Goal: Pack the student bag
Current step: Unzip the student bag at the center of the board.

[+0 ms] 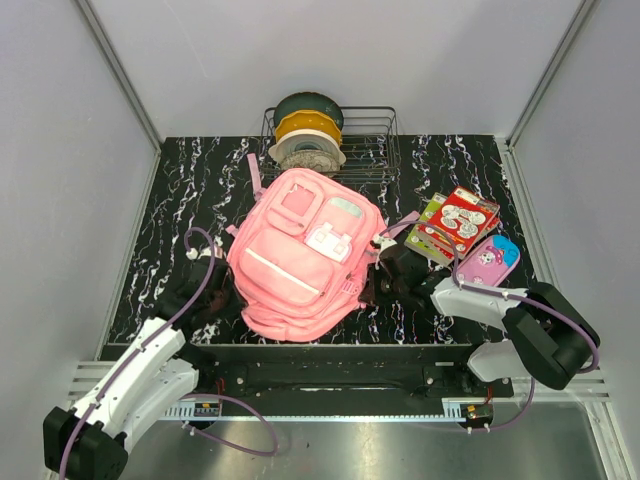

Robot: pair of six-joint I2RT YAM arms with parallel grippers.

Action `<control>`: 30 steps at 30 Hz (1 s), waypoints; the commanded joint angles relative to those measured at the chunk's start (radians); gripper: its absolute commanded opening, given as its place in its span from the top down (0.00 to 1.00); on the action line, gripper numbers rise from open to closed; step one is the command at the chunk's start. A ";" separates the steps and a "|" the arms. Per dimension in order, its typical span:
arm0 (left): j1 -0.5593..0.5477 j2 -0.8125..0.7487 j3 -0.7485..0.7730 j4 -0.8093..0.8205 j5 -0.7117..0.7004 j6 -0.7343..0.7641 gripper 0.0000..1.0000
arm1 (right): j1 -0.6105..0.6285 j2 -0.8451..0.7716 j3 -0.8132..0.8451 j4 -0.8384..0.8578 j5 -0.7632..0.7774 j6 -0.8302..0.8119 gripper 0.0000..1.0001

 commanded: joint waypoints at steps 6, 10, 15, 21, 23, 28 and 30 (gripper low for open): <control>0.005 -0.037 0.019 0.224 -0.032 -0.009 0.98 | 0.014 -0.027 -0.012 -0.018 -0.095 0.073 0.90; 0.007 -0.043 0.019 0.216 -0.039 -0.007 0.98 | 0.014 -0.102 0.007 -0.035 -0.159 0.086 1.00; 0.005 -0.049 0.004 0.238 -0.030 -0.018 1.00 | 0.012 -0.122 0.050 -0.060 -0.266 0.126 1.00; 0.007 -0.078 -0.061 0.320 0.019 -0.067 1.00 | 0.014 -0.015 -0.010 0.239 -0.464 0.391 1.00; 0.005 -0.066 -0.070 0.388 0.048 -0.073 1.00 | 0.015 0.042 -0.030 0.310 -0.468 0.445 1.00; 0.005 -0.063 0.086 0.210 -0.085 0.037 0.20 | 0.014 0.056 -0.021 0.264 -0.339 0.430 1.00; 0.007 -0.092 0.146 0.173 -0.137 0.091 0.02 | 0.015 0.060 -0.013 0.247 -0.333 0.433 1.00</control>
